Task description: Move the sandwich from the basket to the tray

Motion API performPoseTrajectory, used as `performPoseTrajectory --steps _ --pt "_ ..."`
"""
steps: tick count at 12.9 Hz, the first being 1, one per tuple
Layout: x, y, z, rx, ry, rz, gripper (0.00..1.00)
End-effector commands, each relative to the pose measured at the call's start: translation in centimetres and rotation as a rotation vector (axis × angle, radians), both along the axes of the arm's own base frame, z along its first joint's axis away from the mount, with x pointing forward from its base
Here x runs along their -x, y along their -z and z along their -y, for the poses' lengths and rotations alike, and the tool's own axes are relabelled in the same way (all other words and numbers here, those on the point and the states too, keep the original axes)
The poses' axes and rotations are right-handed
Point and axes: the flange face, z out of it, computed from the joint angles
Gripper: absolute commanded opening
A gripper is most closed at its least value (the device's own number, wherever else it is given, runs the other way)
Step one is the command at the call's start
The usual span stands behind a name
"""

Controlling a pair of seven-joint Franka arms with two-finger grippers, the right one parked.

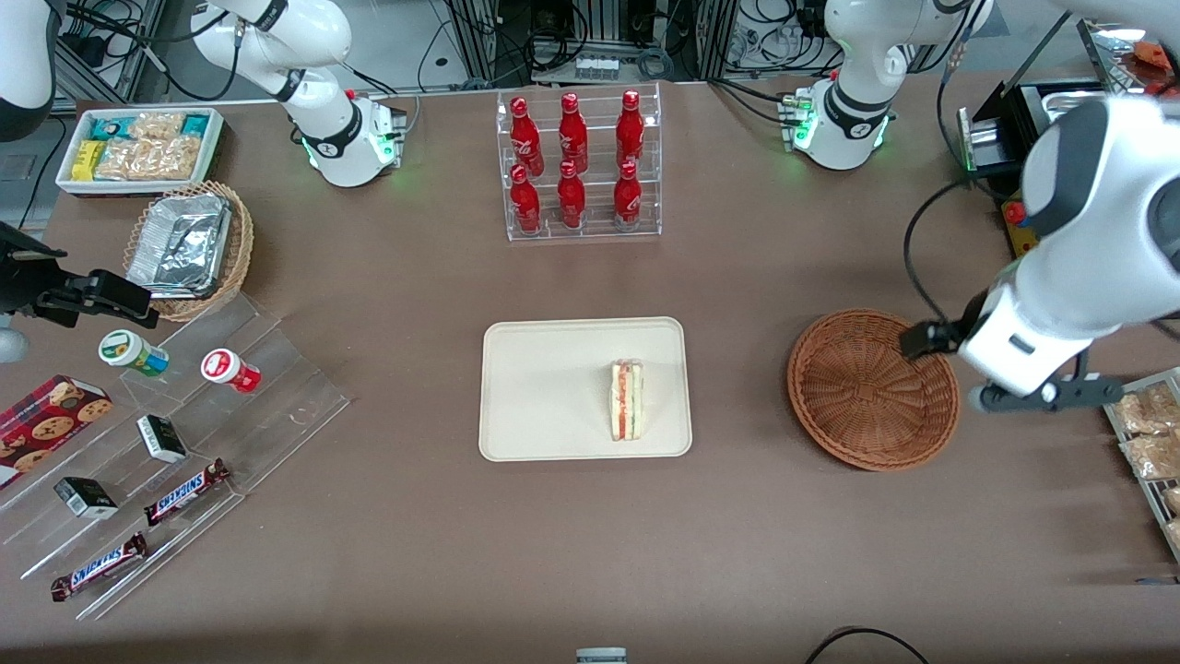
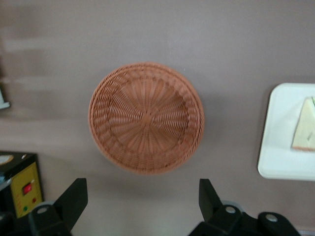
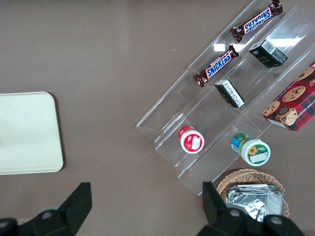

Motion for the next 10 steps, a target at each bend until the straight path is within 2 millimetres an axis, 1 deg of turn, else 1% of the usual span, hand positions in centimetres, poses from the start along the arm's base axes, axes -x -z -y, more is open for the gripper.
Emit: performPoseTrajectory --steps 1,3,4,5,7,9,10 --pt "4.1 -3.2 -0.2 -0.002 0.014 -0.017 1.00" --pt "6.4 -5.2 -0.5 -0.018 0.009 -0.041 1.00" --pt "7.0 -5.8 -1.7 -0.023 -0.015 -0.051 1.00" --pt "7.4 -6.6 -2.3 -0.011 -0.021 -0.046 1.00" --pt "7.5 -7.1 -5.2 0.015 -0.009 -0.053 1.00" --pt "7.6 -7.2 -7.0 0.024 0.017 -0.063 1.00" --pt "7.5 -7.2 -7.0 0.026 0.018 -0.062 1.00"
